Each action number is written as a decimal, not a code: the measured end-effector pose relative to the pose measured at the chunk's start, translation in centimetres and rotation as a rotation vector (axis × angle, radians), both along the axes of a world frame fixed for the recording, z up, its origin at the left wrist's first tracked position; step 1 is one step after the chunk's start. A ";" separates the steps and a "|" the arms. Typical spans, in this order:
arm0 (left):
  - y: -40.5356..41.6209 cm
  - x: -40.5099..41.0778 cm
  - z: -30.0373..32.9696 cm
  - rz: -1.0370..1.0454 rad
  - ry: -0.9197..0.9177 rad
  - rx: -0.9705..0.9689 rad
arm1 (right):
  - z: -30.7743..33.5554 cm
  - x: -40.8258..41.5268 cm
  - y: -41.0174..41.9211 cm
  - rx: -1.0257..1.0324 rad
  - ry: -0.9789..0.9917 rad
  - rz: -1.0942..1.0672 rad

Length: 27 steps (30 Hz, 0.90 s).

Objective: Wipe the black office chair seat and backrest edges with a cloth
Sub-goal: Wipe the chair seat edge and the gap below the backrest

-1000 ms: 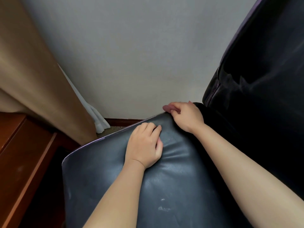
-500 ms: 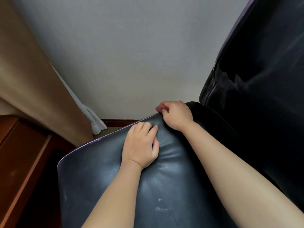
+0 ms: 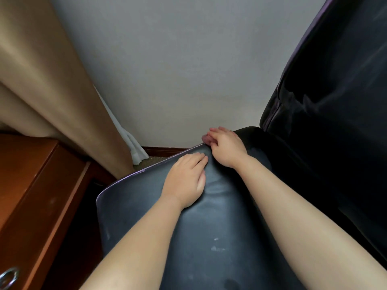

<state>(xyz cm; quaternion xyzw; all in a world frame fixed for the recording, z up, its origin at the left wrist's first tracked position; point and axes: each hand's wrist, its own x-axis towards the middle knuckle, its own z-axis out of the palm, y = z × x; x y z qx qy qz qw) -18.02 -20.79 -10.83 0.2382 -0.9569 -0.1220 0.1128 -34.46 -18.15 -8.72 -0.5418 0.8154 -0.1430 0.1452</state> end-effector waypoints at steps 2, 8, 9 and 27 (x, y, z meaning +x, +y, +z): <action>-0.1 1.6 0.1 -0.039 -0.120 0.005 | -0.3 0.9 0.7 -0.065 0.038 0.026; 0.8 3.5 0.0 0.029 -0.172 -0.045 | -1.7 2.4 2.6 -0.143 0.146 0.065; 0.9 3.4 -0.1 0.051 -0.152 -0.052 | -1.6 2.2 1.9 -0.129 0.164 0.061; 0.8 2.9 -1.4 0.142 0.123 -0.089 | -1.4 2.3 -2.4 -0.054 -0.015 -0.050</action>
